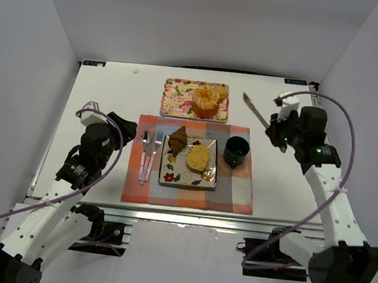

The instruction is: Place the bread

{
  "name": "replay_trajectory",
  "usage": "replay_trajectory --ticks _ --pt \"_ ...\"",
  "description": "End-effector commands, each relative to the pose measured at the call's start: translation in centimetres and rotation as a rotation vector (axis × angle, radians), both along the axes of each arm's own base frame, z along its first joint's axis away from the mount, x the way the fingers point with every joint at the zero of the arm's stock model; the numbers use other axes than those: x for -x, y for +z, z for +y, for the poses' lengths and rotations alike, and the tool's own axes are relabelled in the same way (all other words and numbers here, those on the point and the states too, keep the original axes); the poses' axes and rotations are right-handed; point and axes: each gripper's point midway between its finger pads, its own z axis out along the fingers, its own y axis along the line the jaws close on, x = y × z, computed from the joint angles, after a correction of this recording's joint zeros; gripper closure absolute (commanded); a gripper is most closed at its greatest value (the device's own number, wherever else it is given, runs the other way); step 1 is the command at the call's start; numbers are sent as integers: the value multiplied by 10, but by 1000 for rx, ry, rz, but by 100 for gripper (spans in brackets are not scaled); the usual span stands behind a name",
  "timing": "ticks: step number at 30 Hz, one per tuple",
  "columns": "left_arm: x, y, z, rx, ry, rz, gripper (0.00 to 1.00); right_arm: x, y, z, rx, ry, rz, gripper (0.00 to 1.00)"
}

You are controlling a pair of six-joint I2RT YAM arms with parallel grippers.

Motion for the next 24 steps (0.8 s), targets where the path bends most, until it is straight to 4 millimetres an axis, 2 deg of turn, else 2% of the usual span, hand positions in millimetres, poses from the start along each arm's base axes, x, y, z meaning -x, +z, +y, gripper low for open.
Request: replay_trajectory --ticks 1,2,4,5,6,8,9,10,11,17,18,22,24 --pt "-3 16 -1 5 -8 -41 30 -33 -20 -47 -85 -234 49 100" --pt "-3 16 -1 6 -11 -40 30 -40 -39 -65 -91 -296 97 100" --pt "-5 15 -3 8 -13 -39 30 -46 -59 -86 -109 -379 137 100" --pt "-6 16 -3 8 -13 -40 30 -54 -71 -94 -123 -420 149 100" --pt "-6 15 -3 8 -15 -37 30 -52 -90 -102 -115 -451 182 100" --pt "-8 15 -4 2 -18 -33 30 -54 -116 -113 -111 -500 222 100" --pt "-9 15 -4 1 -18 -33 30 -60 -119 -117 -119 -513 201 100" --pt "-9 15 -5 -1 -20 -30 30 -57 -132 -120 -116 -531 219 97" --pt "-10 15 -5 -4 -20 -27 30 -57 -143 -122 -115 -538 241 95" --pt "-9 11 -4 0 -12 -17 30 -49 -173 -126 -106 -541 283 77" --pt "-9 11 -4 4 -13 -20 30 -47 -178 -126 -96 -527 294 66" --pt "-9 9 -5 14 -14 -17 30 -31 -210 -120 -78 -480 406 49" --pt "-9 8 -5 10 -15 -10 30 -27 -218 -119 -75 -469 430 40"
